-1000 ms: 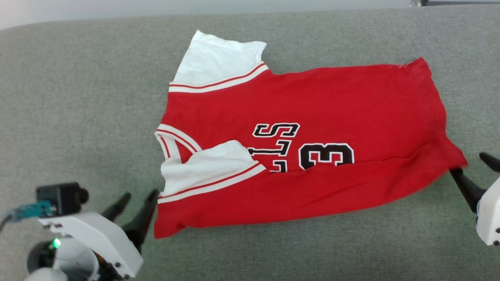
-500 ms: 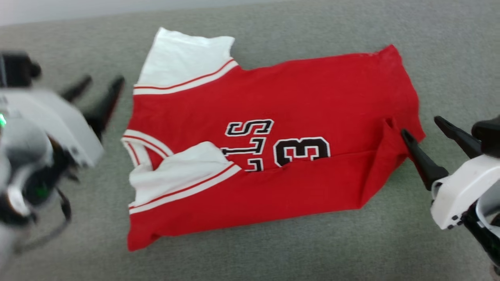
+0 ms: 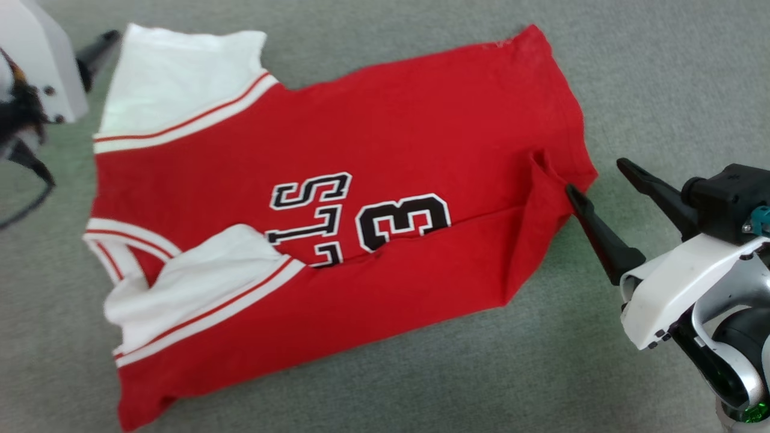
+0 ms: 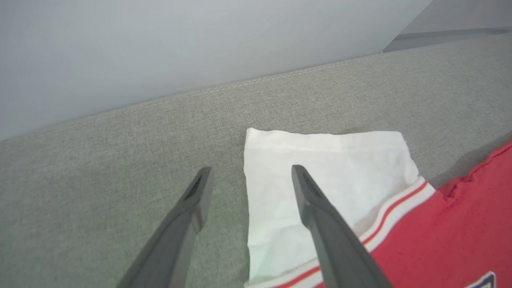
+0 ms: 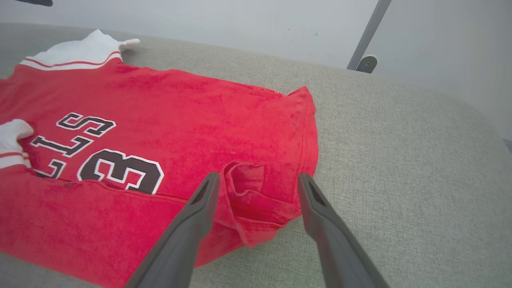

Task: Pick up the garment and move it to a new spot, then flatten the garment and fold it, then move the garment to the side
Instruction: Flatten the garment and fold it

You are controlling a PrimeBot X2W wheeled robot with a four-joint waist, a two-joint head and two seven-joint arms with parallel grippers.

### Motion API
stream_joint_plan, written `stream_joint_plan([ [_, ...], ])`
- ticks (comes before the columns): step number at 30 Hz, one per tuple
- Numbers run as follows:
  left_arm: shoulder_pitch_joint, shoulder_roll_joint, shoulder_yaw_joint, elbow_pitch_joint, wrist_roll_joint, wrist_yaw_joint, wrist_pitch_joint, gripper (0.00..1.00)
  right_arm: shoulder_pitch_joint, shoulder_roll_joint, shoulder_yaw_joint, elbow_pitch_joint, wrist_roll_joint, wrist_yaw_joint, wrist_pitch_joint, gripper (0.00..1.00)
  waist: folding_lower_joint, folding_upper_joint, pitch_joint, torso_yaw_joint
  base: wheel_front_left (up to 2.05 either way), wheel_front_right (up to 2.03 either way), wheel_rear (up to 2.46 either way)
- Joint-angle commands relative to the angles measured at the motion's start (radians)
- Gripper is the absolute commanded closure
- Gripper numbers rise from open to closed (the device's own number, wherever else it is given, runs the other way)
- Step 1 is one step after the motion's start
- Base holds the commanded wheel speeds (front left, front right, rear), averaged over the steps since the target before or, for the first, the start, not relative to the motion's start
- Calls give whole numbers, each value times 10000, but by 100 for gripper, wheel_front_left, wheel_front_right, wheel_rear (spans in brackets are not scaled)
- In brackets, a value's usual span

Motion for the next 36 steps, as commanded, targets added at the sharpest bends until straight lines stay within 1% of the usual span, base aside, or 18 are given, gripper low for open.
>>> stream_joint_plan([
  [1,-312,-39,-79,456,116,-165,127,0,-151,67,42,-30,-38,-16,-69,0,0,0,485,-481,0,0,0],
  [5,-936,-222,-319,1787,165,-520,643,0,-181,110,77,-23,-76,-16,-106,0,0,0,693,-674,0,0,0],
  [8,-1271,-290,-470,2500,227,-744,954,0,-187,117,67,-27,-90,-16,-115,0,0,0,842,-770,0,0,0],
  [11,-1371,-398,-654,3277,149,-826,1600,0,-210,102,78,-44,-103,-16,-118,0,0,0,948,-828,0,0,0],
  [14,-1462,-574,-560,3911,-185,-813,2186,0,-248,100,74,-88,-97,-16,-94,0,0,0,1017,-866,0,0,0],
  [18,-1493,-829,-566,4356,-507,-962,2973,0,-244,90,-25,-44,-78,-16,-77,0,0,0,1024,-839,0,0,0],
  [22,-1566,-1020,-518,4449,-800,-1156,3238,0,-214,90,-112,40,-43,-16,-72,0,0,0,1021,-752,0,0,0],
  [23,-1561,-1074,-519,4446,-826,-1207,3232,8,-236,98,-124,54,-35,-16,-56,0,0,0,1025,-727,0,0,0],
  [24,-1565,-1120,-568,4394,-806,-1237,3197,51,-275,108,-125,60,-16,-16,-35,0,0,0,1032,-700,0,0,0],
  [25,-1587,-1148,-595,4352,-801,-1274,3156,78,-323,113,-136,62,29,-16,-27,0,0,0,1049,-673,0,0,0],
  [26,-1613,-1178,-598,4302,-826,-1320,3071,100,-384,116,-152,70,87,-16,4,0,0,0,1068,-647,0,0,0],
  [29,-1699,-1267,-584,4215,-891,-1367,2889,100,-696,34,-173,145,230,-16,106,0,0,0,1116,-575,0,0,0],
  [32,-1765,-1260,-589,4174,-927,-1392,2720,100,-1341,-52,-37,481,562,-16,314,0,0,0,1127,-547,0,0,0],
  [34,-1838,-1323,-618,4102,-932,-1414,2548,100,-1974,-340,124,851,562,-16,596,0,0,0,1142,-485,0,0,0],
  [35,-1838,-1323,-618,4102,-932,-1414,2548,100,-1974,-340,124,851,562,-16,596,0,0,0,1142,-485,0,0,0],
  [36,-1864,-1353,-635,4097,-943,-1425,2482,100,-2297,-423,265,1062,638,-16,779,0,0,0,1148,-451,0,0,0],
])
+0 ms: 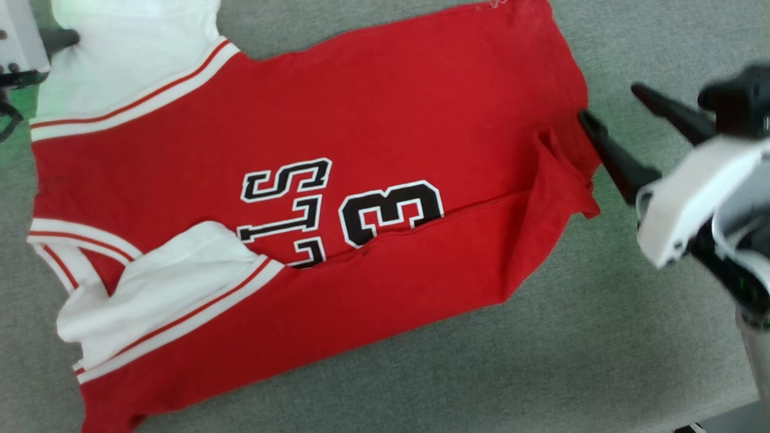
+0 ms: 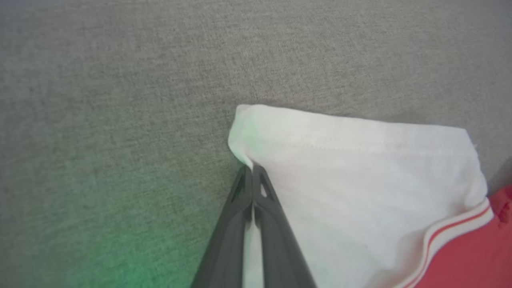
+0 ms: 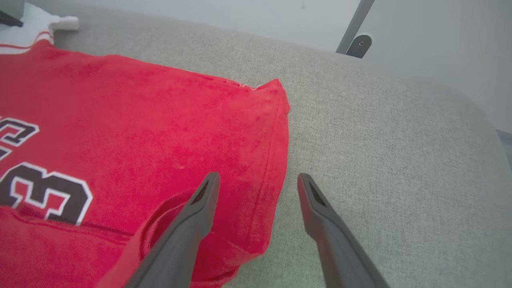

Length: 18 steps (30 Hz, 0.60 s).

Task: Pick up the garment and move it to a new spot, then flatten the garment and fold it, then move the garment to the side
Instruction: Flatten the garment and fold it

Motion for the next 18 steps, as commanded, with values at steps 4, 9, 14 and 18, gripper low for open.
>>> stream_joint_plan([
  [4,310,-477,-304,41,-80,-96,-78,100,-1455,-326,545,1059,469,-16,913,0,0,-1,60,178,0,0,0],
  [9,181,-686,-524,-263,-191,-110,-225,100,-3422,-826,1077,2904,782,-16,1993,0,0,-1,130,501,0,0,0],
  [14,86,-720,-778,-644,-370,-110,-330,100,-4934,-859,1496,4726,1013,-16,2459,0,0,-1,233,782,0,0,0],
  [18,6,-810,-992,-941,-543,-90,-426,100,-5875,-756,1748,6135,905,-16,2694,0,0,-1,336,1033,0,0,0],
])
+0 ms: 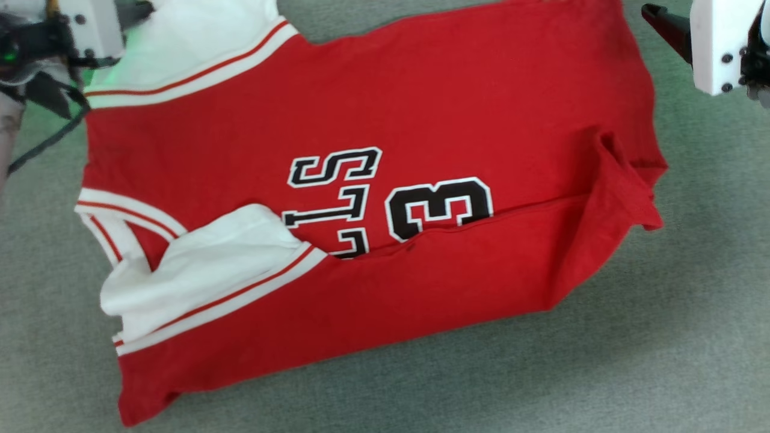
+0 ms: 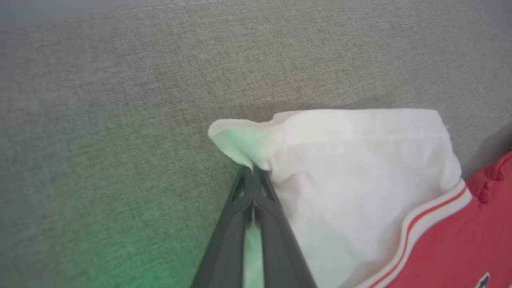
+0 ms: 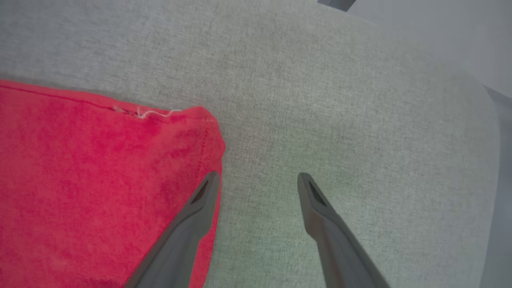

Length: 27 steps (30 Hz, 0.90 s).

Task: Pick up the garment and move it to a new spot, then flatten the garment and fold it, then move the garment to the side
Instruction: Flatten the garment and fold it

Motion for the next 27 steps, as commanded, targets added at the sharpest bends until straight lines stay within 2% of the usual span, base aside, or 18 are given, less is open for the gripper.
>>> stream_joint_plan([
  [1,247,-215,-196,7,-91,-49,74,100,-147,100,141,227,119,-16,37,0,0,-1,96,187,0,0,0],
  [8,89,-246,-607,-234,-339,-49,-36,100,-762,355,820,1665,800,-16,164,0,0,-1,192,380,0,0,0],
  [10,71,-261,-690,-292,-471,-49,-92,100,-799,300,1079,1860,864,-16,51,57,0,-1,187,411,0,0,0],
  [11,72,-268,-712,-328,-561,-49,-117,100,-836,269,1187,1935,922,-16,10,92,0,-1,179,421,0,0,0],
  [12,72,-267,-737,-359,-640,-49,-126,100,-875,247,1269,1975,1000,-16,-111,100,0,-1,171,428,0,0,0],
  [17,95,-232,-899,-432,-930,-50,-307,100,-1048,91,1616,2202,1209,-16,-819,100,0,-1,85,470,0,0,0],
  [27,352,-267,-1132,-1327,-1636,-48,-1694,100,-782,-30,2350,2486,1506,-17,-2606,100,0,-1,-787,1003,0,0,0],
])
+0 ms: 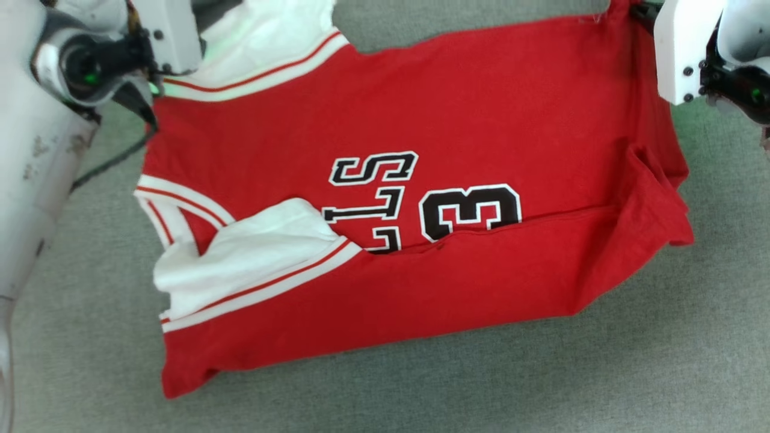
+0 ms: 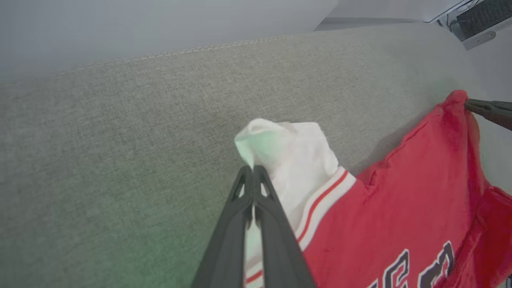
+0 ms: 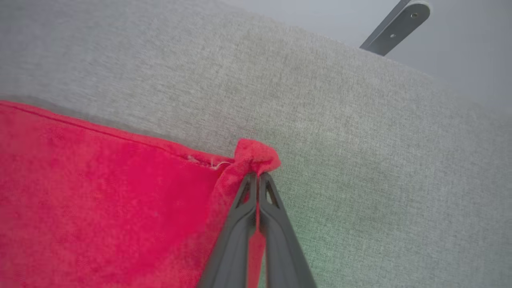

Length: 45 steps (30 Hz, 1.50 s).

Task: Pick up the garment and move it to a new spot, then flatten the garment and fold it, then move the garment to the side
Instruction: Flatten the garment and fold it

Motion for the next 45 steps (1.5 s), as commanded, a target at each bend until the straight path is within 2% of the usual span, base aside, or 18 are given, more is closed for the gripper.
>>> stream_joint_plan([
  [1,238,33,-65,-254,-155,-45,-186,100,261,-131,134,-52,131,-17,-184,100,0,0,-446,315,0,0,0],
  [7,1059,498,-393,-1964,-799,-45,-962,100,927,-896,565,-692,753,-17,-700,100,0,0,-1148,657,0,0,0],
  [13,2312,1564,-620,-4052,-1299,-37,-1863,100,2057,-2018,786,-2020,1329,-17,-873,100,0,0,-1646,793,0,0,0],
  [18,3464,2542,-596,-5427,-1605,-37,-2723,100,3197,-2767,387,-3103,1606,-17,-992,100,0,0,-1900,837,0,0,0],
  [26,5419,3857,-629,-7014,-1968,-38,-3908,100,5282,-3461,-649,-4670,1582,-17,-737,100,0,0,-2038,851,0,0,0],
  [31,6726,4543,-754,-7818,-2072,236,-4694,100,6586,-3539,-1484,-5456,1401,-17,-355,100,0,0,-1987,838,0,0,0],
  [36,7480,4854,-809,-8187,-2217,434,-5183,100,7417,-3368,-2181,-5933,1130,-17,-101,100,0,0,-1915,894,0,0,0],
  [45,8057,4837,-1077,-8520,-2112,665,-5394,100,8651,-2939,-3451,-6768,337,-17,835,100,0,0,-1780,991,0,0,0],
])
